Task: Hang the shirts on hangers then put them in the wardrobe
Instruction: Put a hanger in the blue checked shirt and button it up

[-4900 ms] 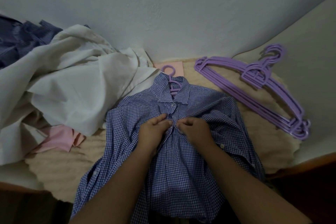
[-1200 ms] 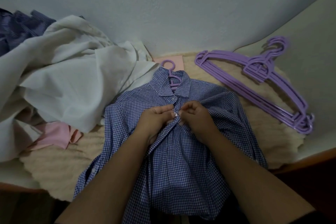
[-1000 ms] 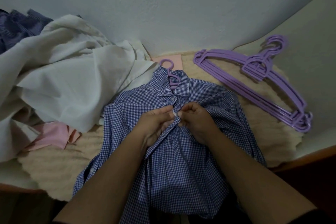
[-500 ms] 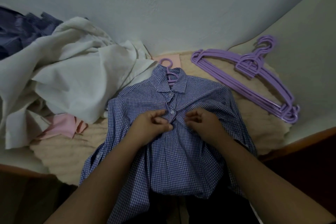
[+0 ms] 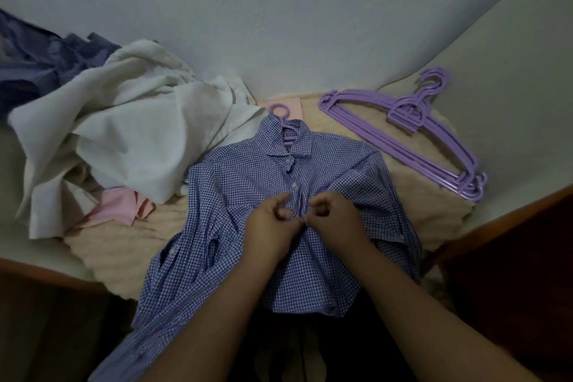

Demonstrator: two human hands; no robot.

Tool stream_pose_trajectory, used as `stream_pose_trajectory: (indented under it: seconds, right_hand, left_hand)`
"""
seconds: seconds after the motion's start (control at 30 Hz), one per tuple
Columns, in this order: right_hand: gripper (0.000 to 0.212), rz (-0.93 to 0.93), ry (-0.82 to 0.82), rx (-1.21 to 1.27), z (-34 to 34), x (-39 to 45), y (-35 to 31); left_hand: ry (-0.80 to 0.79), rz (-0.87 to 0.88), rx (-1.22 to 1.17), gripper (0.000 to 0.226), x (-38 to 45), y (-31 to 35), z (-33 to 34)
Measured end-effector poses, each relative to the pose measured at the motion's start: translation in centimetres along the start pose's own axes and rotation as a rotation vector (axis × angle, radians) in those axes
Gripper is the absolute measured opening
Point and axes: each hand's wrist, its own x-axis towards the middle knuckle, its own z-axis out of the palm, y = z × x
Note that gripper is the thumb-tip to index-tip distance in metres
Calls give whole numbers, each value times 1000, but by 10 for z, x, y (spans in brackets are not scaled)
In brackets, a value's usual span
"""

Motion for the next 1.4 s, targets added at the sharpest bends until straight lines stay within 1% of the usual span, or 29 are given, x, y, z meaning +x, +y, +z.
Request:
stream_pose_trajectory:
  seconds: [0.13,0.2,0.3,0.43,0.57,0.63,0.77,1.03,1.13,1.23,1.3,1.4]
  right_hand:
    - [14,112,-45,61,4,-2,11]
    - [14,120,-60,119,5,-2,14]
    - [15,108,-68,157,7,0,14]
    - [17,117,-67,147,12,2,17]
    - [19,164,-31,265,9,2,16]
    - [18,189,-9,300,7,3,14]
    - [22,216,19,341,5,2,12]
    - [22,217,42,310,6,0,12]
    - [22,209,39,299,7,-2,11]
    - [22,186,33,293,7,-3,10]
    - [21,174,39,292,7,-3,9]
    - [15,148,24,364,8,-4,10]
  left_hand:
    - [-3,-138,-112,51,-7,-22,8]
    - [-20,-183,-182,49,-6,-28,9]
    - [-35,-190,-273,47,-4,-29,11]
    - [11,-161,-416,47,-3,-29,16]
    - [36,-177,-539,44,-2,-30,20]
    - [40,-178,-542,43,0,-31,21]
    - [33,-172,-533,40,-1,-32,21]
    - [19,-176,-587,29,-3,-30,22]
    - [17,-173,-566,33,-3,-30,21]
    - [15,-136,-550,49,-4,-26,20]
    - [18,-111,-534,55,-3,-24,19]
    - [33,-73,-512,59,-1,-22,19]
